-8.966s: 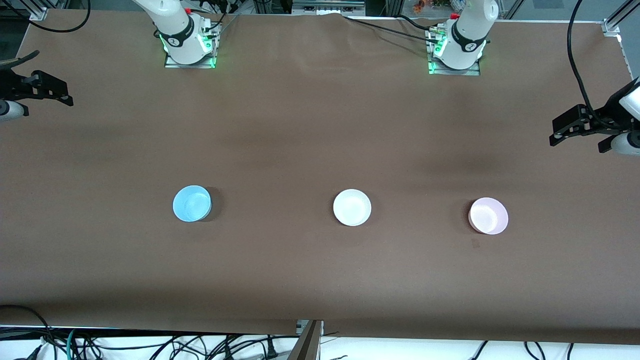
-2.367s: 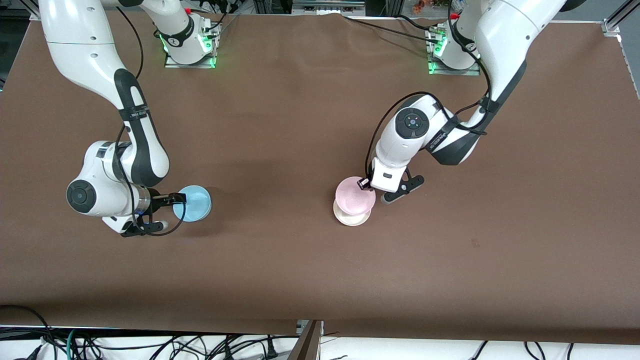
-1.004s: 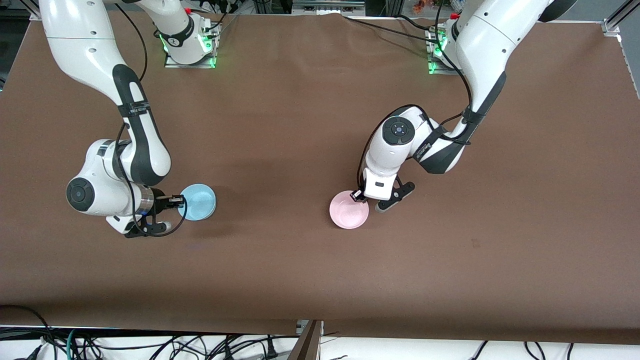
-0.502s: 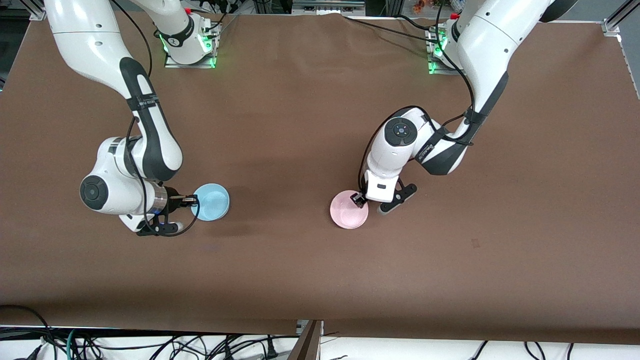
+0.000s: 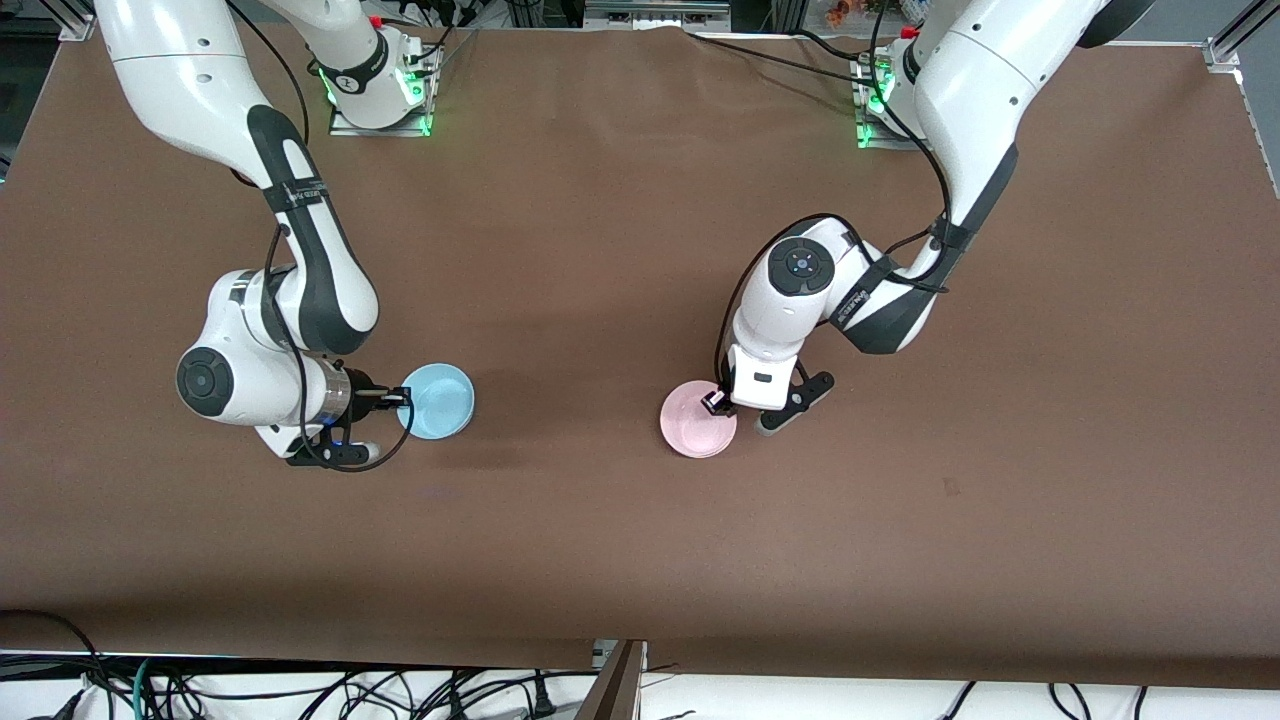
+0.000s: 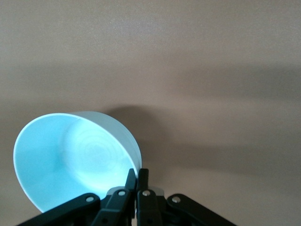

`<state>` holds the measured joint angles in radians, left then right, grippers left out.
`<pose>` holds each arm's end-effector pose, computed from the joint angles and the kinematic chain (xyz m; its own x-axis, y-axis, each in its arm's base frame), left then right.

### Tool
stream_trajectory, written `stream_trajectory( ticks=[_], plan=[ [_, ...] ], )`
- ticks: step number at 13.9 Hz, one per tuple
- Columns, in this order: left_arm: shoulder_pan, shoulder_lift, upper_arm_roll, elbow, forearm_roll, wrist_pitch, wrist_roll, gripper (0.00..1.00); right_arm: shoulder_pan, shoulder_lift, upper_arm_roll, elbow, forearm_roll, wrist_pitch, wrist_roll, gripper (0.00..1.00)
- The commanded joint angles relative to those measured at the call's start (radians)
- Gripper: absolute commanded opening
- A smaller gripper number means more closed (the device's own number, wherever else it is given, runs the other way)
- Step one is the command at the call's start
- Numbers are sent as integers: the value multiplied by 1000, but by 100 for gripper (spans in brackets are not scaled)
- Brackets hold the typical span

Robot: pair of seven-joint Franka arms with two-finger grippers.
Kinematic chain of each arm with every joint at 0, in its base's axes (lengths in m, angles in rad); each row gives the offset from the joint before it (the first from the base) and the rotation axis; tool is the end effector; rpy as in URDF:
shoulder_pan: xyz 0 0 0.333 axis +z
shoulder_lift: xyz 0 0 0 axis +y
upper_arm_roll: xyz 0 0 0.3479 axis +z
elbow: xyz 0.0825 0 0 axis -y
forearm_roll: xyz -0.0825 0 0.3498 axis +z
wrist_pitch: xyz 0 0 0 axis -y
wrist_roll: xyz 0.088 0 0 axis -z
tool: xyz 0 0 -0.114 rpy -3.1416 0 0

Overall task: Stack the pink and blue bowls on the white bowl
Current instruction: 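Release the pink bowl while the right gripper grasps the blue bowl's rim, then carry the blue bowl toward the stack while the left gripper withdraws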

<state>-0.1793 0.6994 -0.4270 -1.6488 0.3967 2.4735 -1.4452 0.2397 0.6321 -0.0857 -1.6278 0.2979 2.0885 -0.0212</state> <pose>0.6028 -0.3533 0.2910 0.7813 0.6216 0.0562 0.6019 -0.7742 0.1959 0.6515 0.1261 0.2811 0.9841 0.0335 -0.1743 0.0013 -0.9833 -0.1820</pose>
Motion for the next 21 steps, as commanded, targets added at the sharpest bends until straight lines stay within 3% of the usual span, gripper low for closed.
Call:
stream_trajectory(
  ticks=[1, 7, 11, 16, 21],
  plan=[
    [-20, 21, 13, 23, 36, -11, -32, 0, -2, -15, 3, 0, 12, -21, 13, 0],
    [-35, 40, 30, 24, 36, -2, -34, 0, 23, -15, 3, 0, 12, -21, 61, 0],
    [-164, 71, 149, 72, 31, 4, -79, 0, 29, -15, 3, 0, 12, -21, 67, 0],
    [-147, 49, 146, 110, 19, -21, -73, 0, 65, -23, 3, 3, 12, -21, 194, 0],
    [-112, 9, 136, 170, -24, -194, -51, 0, 167, -23, 1, 51, 10, -21, 497, 0]
  ],
)
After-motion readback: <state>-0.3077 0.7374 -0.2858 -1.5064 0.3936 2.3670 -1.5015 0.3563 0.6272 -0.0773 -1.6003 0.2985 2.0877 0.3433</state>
